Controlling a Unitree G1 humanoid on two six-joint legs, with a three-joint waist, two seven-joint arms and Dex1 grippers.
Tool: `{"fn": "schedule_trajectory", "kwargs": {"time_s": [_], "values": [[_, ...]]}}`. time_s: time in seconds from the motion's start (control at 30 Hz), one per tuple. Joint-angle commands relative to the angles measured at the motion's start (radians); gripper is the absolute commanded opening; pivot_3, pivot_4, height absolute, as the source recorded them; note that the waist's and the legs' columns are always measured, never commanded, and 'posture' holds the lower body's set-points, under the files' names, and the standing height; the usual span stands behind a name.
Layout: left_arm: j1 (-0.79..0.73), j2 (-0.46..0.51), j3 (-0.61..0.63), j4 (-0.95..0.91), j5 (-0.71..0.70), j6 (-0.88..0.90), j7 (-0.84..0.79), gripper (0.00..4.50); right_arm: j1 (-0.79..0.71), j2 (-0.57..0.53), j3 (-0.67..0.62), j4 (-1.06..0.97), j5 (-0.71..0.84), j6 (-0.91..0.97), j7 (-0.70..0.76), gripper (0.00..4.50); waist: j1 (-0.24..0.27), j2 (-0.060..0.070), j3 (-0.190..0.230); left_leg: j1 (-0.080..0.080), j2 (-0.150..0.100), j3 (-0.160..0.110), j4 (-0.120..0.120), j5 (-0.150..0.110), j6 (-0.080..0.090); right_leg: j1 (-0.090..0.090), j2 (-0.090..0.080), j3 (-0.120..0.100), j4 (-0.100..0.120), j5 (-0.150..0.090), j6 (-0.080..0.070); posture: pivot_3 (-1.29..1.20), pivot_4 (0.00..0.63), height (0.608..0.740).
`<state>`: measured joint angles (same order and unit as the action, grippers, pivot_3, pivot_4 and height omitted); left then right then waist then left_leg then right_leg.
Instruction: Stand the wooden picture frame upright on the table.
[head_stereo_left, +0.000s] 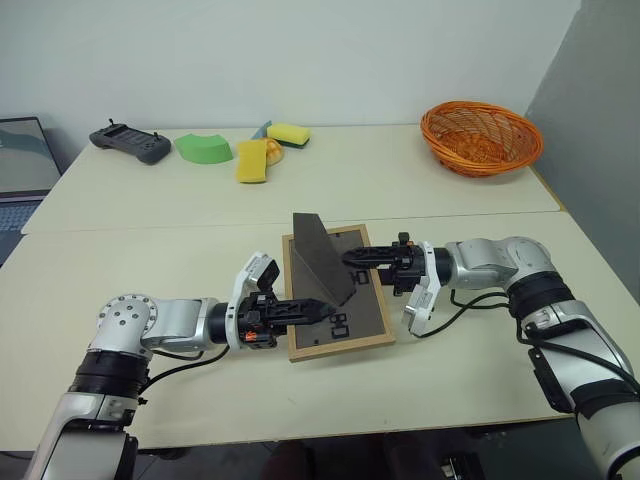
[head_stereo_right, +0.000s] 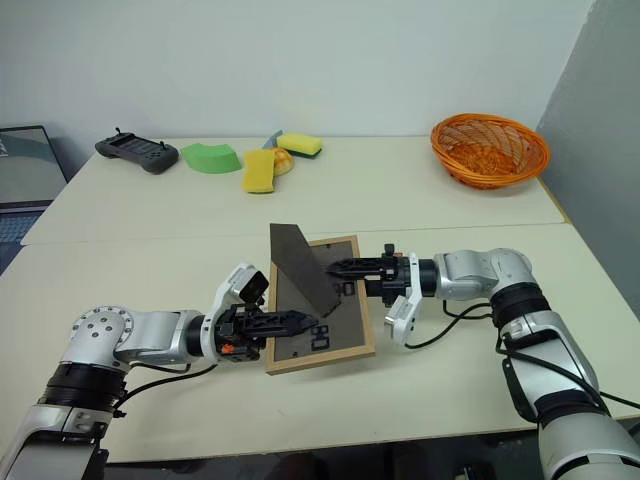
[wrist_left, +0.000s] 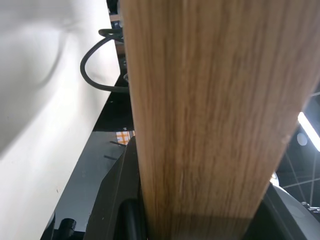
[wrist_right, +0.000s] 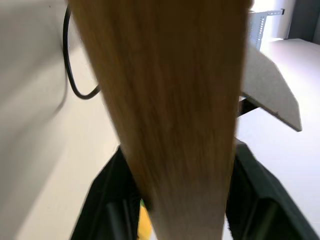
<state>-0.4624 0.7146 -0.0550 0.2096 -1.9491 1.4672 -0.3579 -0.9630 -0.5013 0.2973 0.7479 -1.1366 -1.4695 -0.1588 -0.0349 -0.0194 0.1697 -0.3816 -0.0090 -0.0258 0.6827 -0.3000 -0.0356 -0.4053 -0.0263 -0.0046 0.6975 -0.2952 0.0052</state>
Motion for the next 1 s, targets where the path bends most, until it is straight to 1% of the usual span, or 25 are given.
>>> {"fn": "schedule_trajectory", "kwargs": {"time_s": [0.03,0.13,0.17,0.2,0.3,0.37,0.43,0.47,0.5,0.57,0.6,0.7,0.8,0.83,0.87,0.9,0.93,0.97,1.0], "values": [[0.020,0.005,0.011,-0.089,-0.023,-0.022,-0.007,1.28,-0.029,-0.027,0.029,-0.057,-0.051,0.028,-0.165,1.39,0.000,0.000,0.000,0.000,0.000,0.000,0.000,0.000,0.000,0.000,0.001,0.000,0.000,0.000,0.000,0.00,0.150,0.740],[0.045,0.009,0.020,-0.138,-0.023,-0.052,0.005,1.28,-0.038,-0.044,0.071,-0.068,-0.090,0.055,-0.252,1.37,0.000,0.000,0.000,0.000,0.000,0.000,-0.001,0.000,-0.001,0.000,0.001,0.001,0.000,0.000,0.000,0.00,0.150,0.740],[0.051,0.008,0.026,-0.153,-0.023,-0.063,0.007,1.98,-0.042,-0.049,0.084,-0.069,-0.099,0.064,-0.277,1.37,0.000,0.000,0.000,0.000,0.000,0.000,-0.001,0.001,-0.001,0.000,0.001,0.002,0.000,0.000,0.000,0.00,0.150,0.740],[0.054,0.007,0.031,-0.162,-0.023,-0.076,0.015,2.05,-0.046,-0.054,0.098,-0.066,-0.106,0.072,-0.300,1.35,0.000,0.000,0.000,0.000,0.000,0.000,-0.001,0.001,-0.001,0.000,0.002,0.002,0.000,0.000,0.000,0.00,0.150,0.740],[0.036,0.001,0.066,-0.145,-0.023,-0.101,0.021,2.58,-0.062,-0.071,0.130,-0.044,-0.102,0.084,-0.347,1.31,0.001,0.000,0.000,0.000,0.000,0.001,-0.001,0.001,-0.001,0.000,0.002,0.003,0.000,0.000,0.000,0.00,0.150,0.740],[0.018,0.004,0.094,-0.116,-0.023,-0.108,0.030,3.09,-0.069,-0.084,0.149,-0.034,-0.100,0.088,-0.374,1.31,0.002,0.000,0.000,0.000,0.000,0.001,-0.001,0.001,-0.001,0.000,0.002,0.003,0.000,0.000,0.000,0.00,0.150,0.740],[0.008,0.032,0.130,-0.087,-0.023,-0.112,0.044,3.56,-0.071,-0.100,0.159,-0.016,-0.079,0.079,-0.386,1.31,0.002,-0.001,0.000,0.000,0.000,0.001,-0.001,0.001,-0.001,0.000,0.002,0.003,0.000,0.000,0.000,0.00,0.150,0.740],[0.003,0.044,0.155,-0.066,-0.023,-0.114,0.052,3.71,-0.071,-0.108,0.162,-0.010,-0.072,0.073,-0.393,1.31,0.002,-0.001,0.000,0.000,0.000,0.001,-0.001,0.001,-0.001,0.000,0.002,0.003,0.000,0.000,0.000,0.00,0.150,0.740],[-0.001,0.062,0.184,-0.051,-0.023,-0.116,0.055,3.99,-0.071,-0.116,0.164,0.002,-0.061,0.066,-0.393,1.31,0.001,-0.001,0.000,0.000,0.000,0.001,-0.001,0.001,-0.001,0.000,0.002,0.003,0.000,0.000,0.000,0.00,0.150,0.740],[-0.007,0.089,0.237,-0.036,-0.023,-0.121,0.065,4.34,-0.073,-0.128,0.170,0.029,-0.038,0.051,-0.389,1.31,0.000,-0.001,0.000,0.000,0.000,0.001,-0.001,0.001,-0.001,0.000,0.002,0.003,0.000,0.000,0.000,0.00,0.150,0.740],[-0.007,0.109,0.267,-0.039,-0.023,-0.124,0.069,4.49,-0.075,-0.130,0.172,0.058,-0.012,0.042,-0.374,1.31,0.000,-0.001,0.000,0.000,0.000,0.001,-0.001,0.001,-0.001,-0.001,0.002,0.003,0.000,0.000,0.000,0.00,0.150,0.740],[0.025,0.185,0.329,-0.133,-0.023,-0.136,0.087,4.50,-0.097,-0.117,0.178,0.198,0.105,0.005,-0.287,1.31,-0.004,-0.002,0.000,0.000,0.001,0.002,-0.002,0.001,-0.001,-0.001,0.003,0.003,0.000,0.000,0.000,0.00,0.150,0.740],[0.074,0.281,0.349,-0.283,-0.019,-0.170,0.160,4.50,-0.139,-0.050,0.158,0.428,0.319,0.000,-0.083,1.31,-0.013,-0.003,0.001,0.000,0.002,0.003,-0.002,0.000,-0.001,0.000,0.002,0.004,-0.001,0.000,0.000,0.00,0.150,0.740],[0.080,0.304,0.355,-0.344,0.034,-0.187,0.185,4.50,-0.152,-0.014,0.127,0.497,0.422,0.009,0.014,1.31,-0.017,-0.005,0.001,0.000,0.002,0.003,-0.002,0.000,-0.001,0.000,0.002,0.005,-0.001,0.000,0.000,0.00,0.150,0.740],[0.080,0.312,0.361,-0.391,0.071,-0.216,0.215,4.50,-0.158,0.036,0.076,0.550,0.547,0.046,0.177,1.31,-0.019,-0.005,0.002,0.001,0.002,0.004,-0.002,0.000,-0.001,0.001,0.002,0.005,-0.001,0.000,-0.001,0.00,0.150,0.740],[0.081,0.316,0.366,-0.430,0.099,-0.243,0.240,4.50,-0.142,0.082,0.029,0.538,0.710,0.138,0.376,1.31,-0.021,-0.007,0.002,0.001,0.002,0.004,-0.002,0.000,-0.001,0.001,0.002,0.005,-0.001,0.000,-0.001,0.00,0.150,0.740],[0.083,0.315,0.369,-0.474,0.148,-0.267,0.250,4.50,-0.122,0.125,-0.024,0.486,0.886,0.271,0.586,1.31,-0.022,-0.008,0.002,0.002,0.003,0.004,-0.002,0.000,-0.001,0.001,0.003,0.005,-0.001,0.000,-0.001,0.00,0.150,0.740],[0.091,0.310,0.369,-0.515,0.196,-0.291,0.266,4.50,-0.107,0.166,-0.080,0.419,1.044,0.445,0.798,1.31,-0.024,-0.008,0.002,0.002,0.003,0.003,-0.002,0.000,-0.001,0.002,0.003,0.004,-0.001,0.000,-0.001,0.00,0.150,0.740],[0.106,0.308,0.365,-0.552,0.248,-0.305,0.271,4.50,-0.103,0.196,-0.126,0.367,1.157,0.612,0.960,1.31,-0.025,-0.008,0.002,0.001,0.004,0.003,-0.002,0.000,-0.001,0.002,0.003,0.004,-0.001,0.001,-0.001,0.00,0.150,0.740]]}}
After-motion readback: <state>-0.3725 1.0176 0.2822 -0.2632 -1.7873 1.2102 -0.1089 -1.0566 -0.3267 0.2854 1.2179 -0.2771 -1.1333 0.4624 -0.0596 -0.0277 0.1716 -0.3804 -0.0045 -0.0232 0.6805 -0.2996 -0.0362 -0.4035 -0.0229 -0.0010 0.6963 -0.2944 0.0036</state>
